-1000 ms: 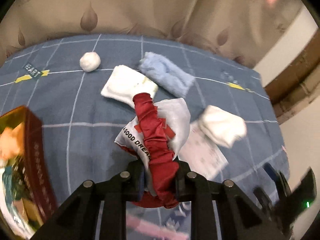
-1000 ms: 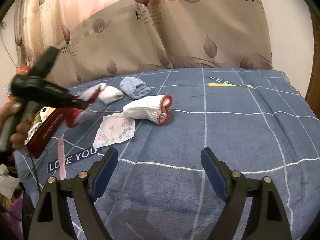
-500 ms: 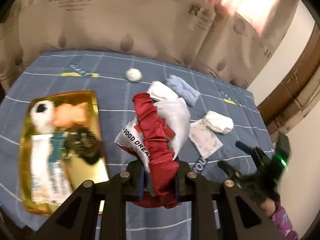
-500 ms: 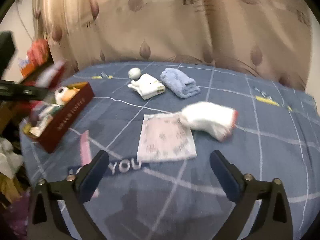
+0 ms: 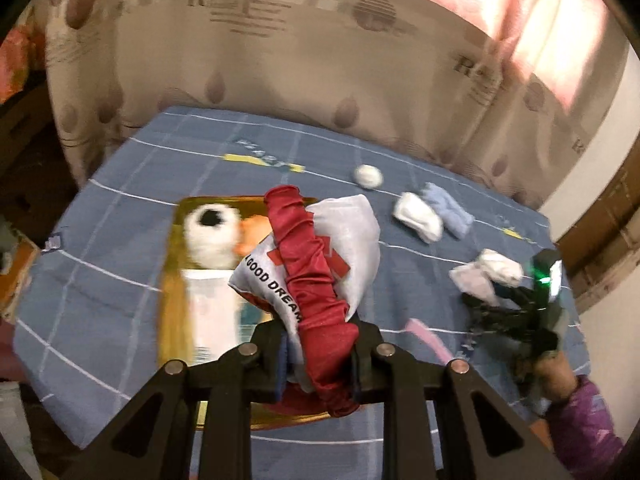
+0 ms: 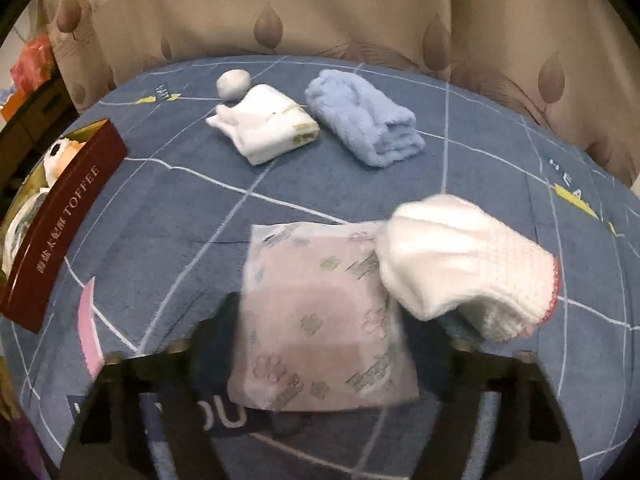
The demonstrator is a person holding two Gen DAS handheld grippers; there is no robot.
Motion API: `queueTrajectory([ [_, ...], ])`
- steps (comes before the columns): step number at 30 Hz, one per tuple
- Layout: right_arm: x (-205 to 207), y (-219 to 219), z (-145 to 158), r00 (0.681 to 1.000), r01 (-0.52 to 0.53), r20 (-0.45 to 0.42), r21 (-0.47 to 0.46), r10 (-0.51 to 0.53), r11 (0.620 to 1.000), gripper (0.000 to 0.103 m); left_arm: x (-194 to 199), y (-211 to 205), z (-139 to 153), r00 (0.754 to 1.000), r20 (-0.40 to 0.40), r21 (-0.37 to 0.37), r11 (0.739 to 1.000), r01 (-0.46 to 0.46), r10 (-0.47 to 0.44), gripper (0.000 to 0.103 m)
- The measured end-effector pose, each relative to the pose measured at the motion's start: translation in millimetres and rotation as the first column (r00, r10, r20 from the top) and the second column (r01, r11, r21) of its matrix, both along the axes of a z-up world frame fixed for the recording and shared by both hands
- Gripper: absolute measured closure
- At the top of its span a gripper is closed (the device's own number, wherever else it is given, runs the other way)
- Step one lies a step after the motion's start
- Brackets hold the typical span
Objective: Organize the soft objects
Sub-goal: 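Drop the red cloth into the tray while right tool grasps the printed tissue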
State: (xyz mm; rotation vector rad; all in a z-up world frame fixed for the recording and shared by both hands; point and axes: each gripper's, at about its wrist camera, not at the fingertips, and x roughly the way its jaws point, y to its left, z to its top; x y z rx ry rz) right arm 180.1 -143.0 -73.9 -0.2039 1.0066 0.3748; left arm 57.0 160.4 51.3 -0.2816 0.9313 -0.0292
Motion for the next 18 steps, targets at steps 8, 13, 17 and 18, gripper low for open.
queueTrajectory([
  [8,-10.4,-9.6,13.6,1.0,0.008,-0.015,0.067,-0.007,0.998,0.089,-6.2,10.8,-13.4,1.0,-0.014,0.031,0.999,-0.018,0.019,0.079],
  [13,-33.9,-15.8,34.9,0.999,0.032,0.013,0.147,-0.035,0.989,0.089,4.0,-2.5,-27.4,0.999,-0.046,0.051,0.998,0.025,-0.023,0.077],
  [17,-56.2,-23.8,55.4,0.997,0.049,0.039,0.22,-0.059,0.974,0.089,16.3,-11.8,-41.8,0.997,-0.063,0.095,0.994,0.05,-0.044,0.071],
  [18,-62.3,-24.7,61.7,0.997,0.05,0.05,0.232,-0.063,0.971,0.089,20.8,-13.6,-46.7,0.996,-0.082,0.099,0.994,0.055,-0.047,0.07],
])
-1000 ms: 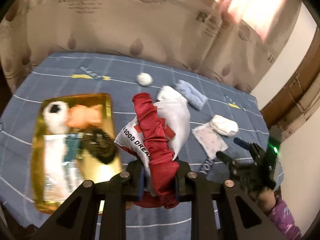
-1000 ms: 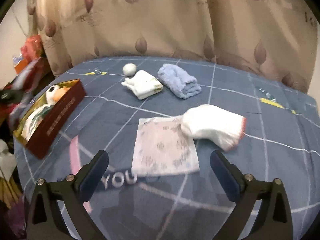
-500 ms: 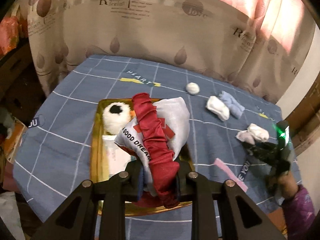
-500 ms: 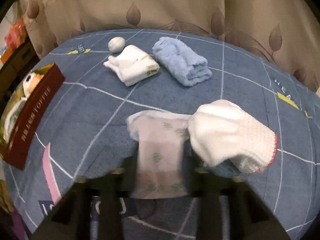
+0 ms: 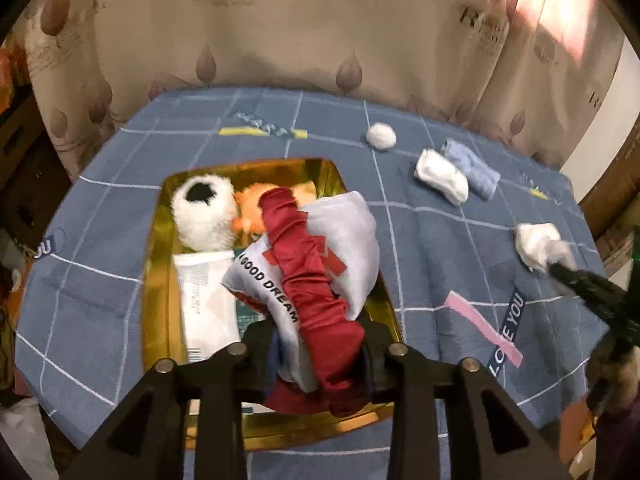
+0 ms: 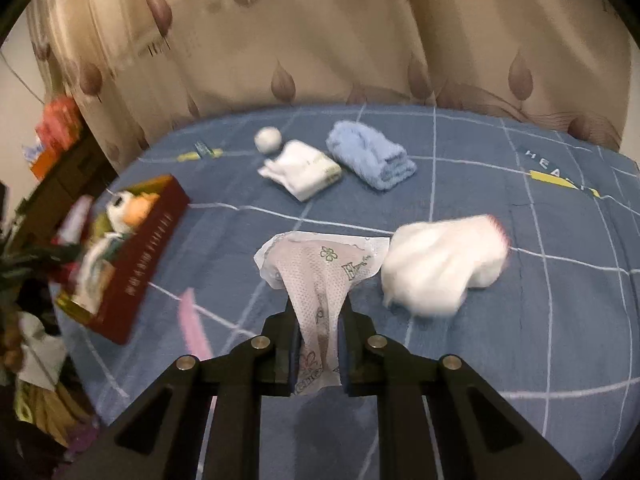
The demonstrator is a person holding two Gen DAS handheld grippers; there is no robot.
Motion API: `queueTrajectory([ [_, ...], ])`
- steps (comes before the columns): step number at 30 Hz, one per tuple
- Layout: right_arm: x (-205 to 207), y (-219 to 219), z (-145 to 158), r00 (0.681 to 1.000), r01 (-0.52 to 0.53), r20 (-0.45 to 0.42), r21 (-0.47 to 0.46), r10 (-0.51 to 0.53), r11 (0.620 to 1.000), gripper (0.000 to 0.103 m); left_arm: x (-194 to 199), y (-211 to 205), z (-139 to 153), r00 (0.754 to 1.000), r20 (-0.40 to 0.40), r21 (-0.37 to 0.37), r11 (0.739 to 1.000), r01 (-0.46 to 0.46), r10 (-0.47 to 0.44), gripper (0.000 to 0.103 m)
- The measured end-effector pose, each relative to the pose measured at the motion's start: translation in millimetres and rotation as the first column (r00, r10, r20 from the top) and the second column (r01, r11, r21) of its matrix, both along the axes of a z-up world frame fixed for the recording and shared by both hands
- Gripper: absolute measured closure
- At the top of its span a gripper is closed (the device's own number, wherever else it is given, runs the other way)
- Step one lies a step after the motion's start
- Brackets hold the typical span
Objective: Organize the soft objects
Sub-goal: 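Drop the red cloth into the tray while right tool grasps the printed tissue, then carry the printed tissue into the gold tray and open the right tool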
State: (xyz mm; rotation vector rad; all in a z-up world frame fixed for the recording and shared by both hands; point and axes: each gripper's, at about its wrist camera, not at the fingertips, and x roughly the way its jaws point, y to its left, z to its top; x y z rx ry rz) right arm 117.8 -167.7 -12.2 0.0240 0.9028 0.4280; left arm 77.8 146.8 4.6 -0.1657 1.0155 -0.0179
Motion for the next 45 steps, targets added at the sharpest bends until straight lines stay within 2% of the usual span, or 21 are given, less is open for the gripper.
queueTrajectory([
  [2,-8.4,0.7,9.7,1.0,0.001,0.017,0.022,-0.001,1.0,0.089,4.0,-2.1,-6.6,1.0,-0.007,-0.005,1.0,0.012,-0.013,0.067],
  [4,-16.2,1.1,19.7,1.0,-0.001,0.03,0.043,0.0,0.999,0.089,7.5,-5.8,-12.7,1.0,-0.022,0.018,1.0,0.02,-0.02,0.057],
  [5,-20.2,2.6,24.3,0.999,-0.008,0.036,0.052,0.006,0.999,0.089,8.8,-7.9,-15.1,0.999,-0.031,0.023,0.999,0.029,-0.029,0.056],
  [8,-27.1,6.2,34.0,0.999,-0.02,0.047,0.076,0.017,0.997,0.089,9.9,-13.4,-22.5,0.998,-0.043,0.058,0.997,0.052,-0.049,0.043],
  [14,-39.3,20.8,48.2,0.996,-0.052,0.075,0.099,0.045,0.994,0.089,6.1,-23.3,-28.6,0.997,-0.03,0.174,0.982,0.073,-0.069,0.039],
  [16,-42.3,25.6,50.8,0.996,-0.063,0.076,0.114,0.054,0.992,0.089,4.7,-22.9,-28.8,0.996,-0.03,0.168,0.981,0.093,-0.089,0.039],
  [18,-45.4,32.8,54.1,0.995,-0.078,0.079,0.127,0.069,0.989,0.089,-1.9,-17.1,-22.2,0.998,0.0,0.153,0.986,0.068,-0.069,0.039],
  [21,-49.4,50.1,60.5,0.99,-0.12,0.084,0.14,0.109,0.983,0.089,-26.8,-3.3,-0.3,0.995,0.097,0.141,0.99,-0.006,-0.008,0.039],
  [25,-48.2,89.2,70.5,0.977,-0.204,0.096,0.149,0.191,0.968,0.089,-66.0,11.9,20.8,0.975,0.197,0.176,0.975,-0.137,0.101,0.033],
  [28,-42.5,123.7,72.4,0.963,-0.267,0.083,0.162,0.257,0.95,0.089,-87.3,19.1,23.2,0.972,0.194,0.185,0.968,-0.17,0.134,0.033],
  [32,-27.4,177.5,60.4,0.942,-0.336,0.033,0.176,0.335,0.925,0.089,-109.0,29.8,13.4,0.965,0.171,0.22,0.947,-0.235,0.2,0.033],
  [36,-9.3,231.2,39.1,0.928,-0.366,-0.018,0.138,0.372,0.92,0.089,-117.0,41.5,7.1,0.959,0.173,0.222,0.939,-0.261,0.226,0.033],
  [39,2.5,263.5,22.9,0.921,-0.379,-0.055,0.101,0.385,0.92,0.089,-119.5,48.6,5.1,0.958,0.167,0.176,0.949,-0.26,0.231,0.033],
  [45,23.9,300.0,-5.0,0.916,-0.383,-0.113,0.041,0.385,0.923,0.089,-119.4,57.0,4.1,0.956,0.159,0.151,0.951,-0.27,0.246,0.033],
])
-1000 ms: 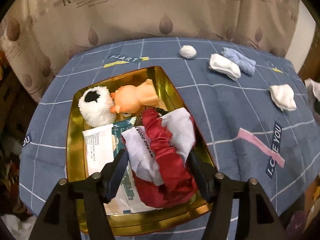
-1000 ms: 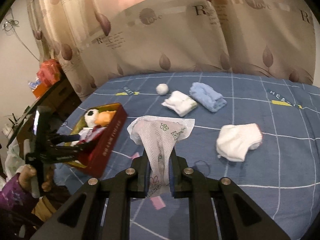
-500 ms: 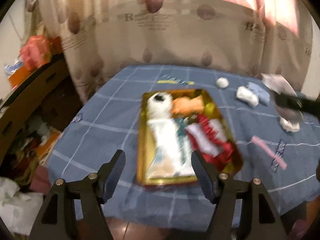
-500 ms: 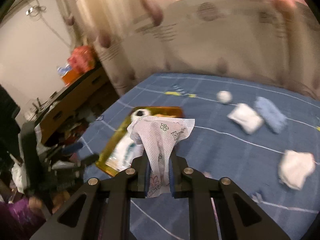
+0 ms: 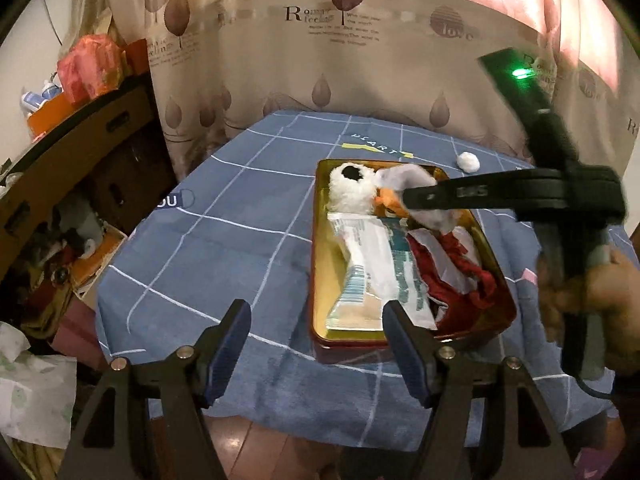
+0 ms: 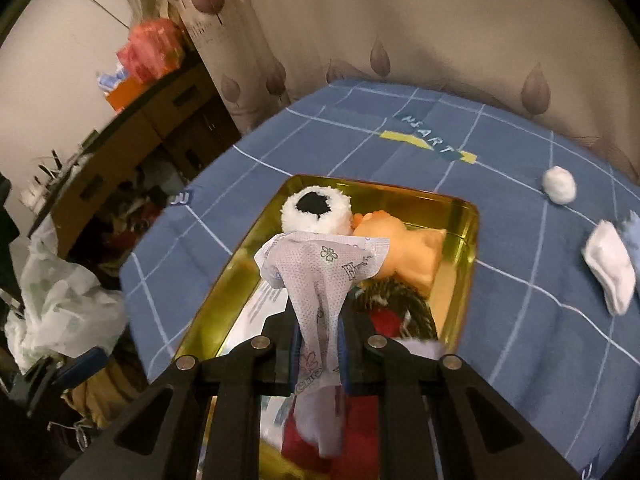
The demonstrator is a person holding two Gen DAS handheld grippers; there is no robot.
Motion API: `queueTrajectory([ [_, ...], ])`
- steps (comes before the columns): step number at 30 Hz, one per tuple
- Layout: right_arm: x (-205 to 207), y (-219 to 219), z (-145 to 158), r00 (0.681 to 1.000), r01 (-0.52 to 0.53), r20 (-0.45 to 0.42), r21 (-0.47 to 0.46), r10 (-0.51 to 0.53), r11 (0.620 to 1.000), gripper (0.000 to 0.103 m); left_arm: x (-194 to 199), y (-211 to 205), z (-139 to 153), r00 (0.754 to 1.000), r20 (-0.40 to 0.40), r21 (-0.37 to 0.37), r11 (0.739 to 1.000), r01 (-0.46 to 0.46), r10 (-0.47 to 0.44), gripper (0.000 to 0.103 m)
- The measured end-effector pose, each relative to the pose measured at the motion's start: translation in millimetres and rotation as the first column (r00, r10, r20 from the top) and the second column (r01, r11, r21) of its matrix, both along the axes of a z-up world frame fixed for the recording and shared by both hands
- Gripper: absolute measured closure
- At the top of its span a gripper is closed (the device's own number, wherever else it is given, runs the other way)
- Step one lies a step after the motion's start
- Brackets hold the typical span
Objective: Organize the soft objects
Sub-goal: 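Carry the printed tissue into the gold tray and open the right tool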
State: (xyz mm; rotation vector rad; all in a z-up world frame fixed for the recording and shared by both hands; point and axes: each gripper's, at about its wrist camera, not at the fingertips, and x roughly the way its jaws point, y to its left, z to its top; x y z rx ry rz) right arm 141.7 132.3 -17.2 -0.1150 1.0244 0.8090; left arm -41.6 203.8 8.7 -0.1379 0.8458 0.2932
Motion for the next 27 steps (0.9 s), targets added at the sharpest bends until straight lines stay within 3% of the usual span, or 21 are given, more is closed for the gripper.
queueTrajectory([
  [8,8.6,25.6,-18.5,1.0,-0.002,0.02,-0.096,0.004,0.995,0.088,9.0,9.4,-14.8,0.997,-0.075,-0.036,0.999,-0.009,0.006,0.033],
  [15,6.4,34.4,-17.6,0.999,-0.01,0.049,-0.111,0.016,0.994,0.073,11.9,10.6,-20.1,0.994,-0.105,-0.032,0.999,-0.022,0.019,0.033],
  [18,2.4,27.3,-7.1,0.998,0.001,0.069,-0.05,0.002,0.999,0.043,12.6,9.4,-21.6,0.993,-0.119,-0.024,0.999,-0.02,0.017,0.033],
  [19,0.5,23.8,-2.6,0.997,0.005,0.082,-0.027,-0.003,1.0,0.038,12.7,8.8,-21.7,0.993,-0.12,-0.022,1.0,-0.019,0.016,0.033],
  [23,-10.9,4.0,19.6,0.99,0.019,0.138,0.066,-0.028,0.998,0.036,12.8,4.4,-21.7,0.992,-0.125,-0.001,1.0,-0.011,0.011,0.033],
  [27,-33.2,-43.0,40.9,0.968,0.083,0.22,0.163,-0.118,0.983,0.034,13.3,-0.6,-22.3,0.992,-0.13,0.025,1.0,0.0,0.003,0.033],
])
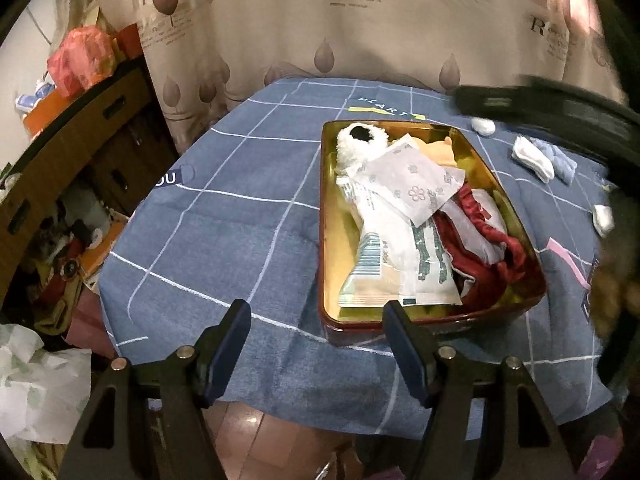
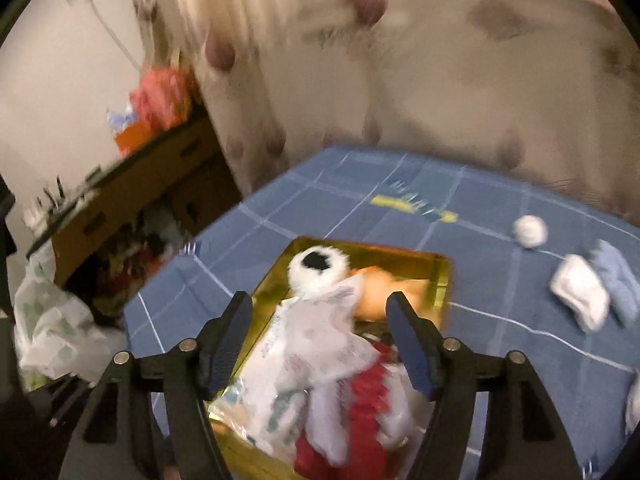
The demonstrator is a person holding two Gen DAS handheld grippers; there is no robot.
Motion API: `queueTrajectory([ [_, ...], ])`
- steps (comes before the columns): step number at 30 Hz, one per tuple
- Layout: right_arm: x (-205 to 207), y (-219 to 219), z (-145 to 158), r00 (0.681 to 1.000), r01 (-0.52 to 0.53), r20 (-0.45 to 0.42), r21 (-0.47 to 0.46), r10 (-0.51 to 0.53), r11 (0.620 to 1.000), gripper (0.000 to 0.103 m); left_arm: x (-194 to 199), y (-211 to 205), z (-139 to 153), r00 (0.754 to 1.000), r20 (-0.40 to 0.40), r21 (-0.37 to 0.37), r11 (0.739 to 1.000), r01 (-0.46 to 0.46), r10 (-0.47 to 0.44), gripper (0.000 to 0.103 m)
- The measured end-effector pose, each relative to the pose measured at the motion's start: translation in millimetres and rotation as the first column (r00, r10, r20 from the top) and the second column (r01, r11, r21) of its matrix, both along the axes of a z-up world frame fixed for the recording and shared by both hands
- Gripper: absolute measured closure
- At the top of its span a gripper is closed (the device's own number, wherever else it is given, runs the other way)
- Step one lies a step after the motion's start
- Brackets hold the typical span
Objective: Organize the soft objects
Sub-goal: 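Carry the printed tissue into the gold tray and open the right tool, then move the left tool to the white cotton ball and grasp it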
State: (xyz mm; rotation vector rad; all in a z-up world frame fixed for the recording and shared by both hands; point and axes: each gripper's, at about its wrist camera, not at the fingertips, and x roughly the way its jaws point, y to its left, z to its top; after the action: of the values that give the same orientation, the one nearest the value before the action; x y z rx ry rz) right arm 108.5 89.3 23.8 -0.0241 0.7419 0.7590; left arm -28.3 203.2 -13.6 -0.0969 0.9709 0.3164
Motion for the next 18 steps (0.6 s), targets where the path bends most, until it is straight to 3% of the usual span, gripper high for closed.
queueTrajectory([
  [4,-20.4,-72.0,5.8,0.987,0.14,0.074,-0.006,-0.139,0.99,0.027,-0.5,-5.8,-1.3,1.0,-0.01,0.026,1.0,0.012,-0.012,0.033],
  [8,-38.3,-165.7,-4.9,0.94,0.33,0.121,-0.082,-0.32,0.94,0.025,-1.5,-11.8,-1.4,1.0,-0.012,0.047,0.999,0.023,-0.022,0.033],
  [12,-41.4,-257.6,-24.0,0.864,0.502,0.165,-0.215,-0.475,0.838,0.022,-2.2,-23.6,-2.1,0.999,-0.018,0.086,0.995,0.043,-0.041,0.033],
  [15,-32.3,-311.9,-41.6,0.809,0.587,0.192,-0.311,-0.555,0.748,0.019,-2.1,-34.9,-2.5,0.998,-0.02,0.134,0.989,0.064,-0.062,0.033],
  [18,-22.1,-352.2,-58.9,0.771,0.629,0.18,-0.364,-0.611,0.687,0.019,-2.5,-49.9,-2.2,0.995,-0.03,0.199,0.975,0.098,-0.094,0.033],
])
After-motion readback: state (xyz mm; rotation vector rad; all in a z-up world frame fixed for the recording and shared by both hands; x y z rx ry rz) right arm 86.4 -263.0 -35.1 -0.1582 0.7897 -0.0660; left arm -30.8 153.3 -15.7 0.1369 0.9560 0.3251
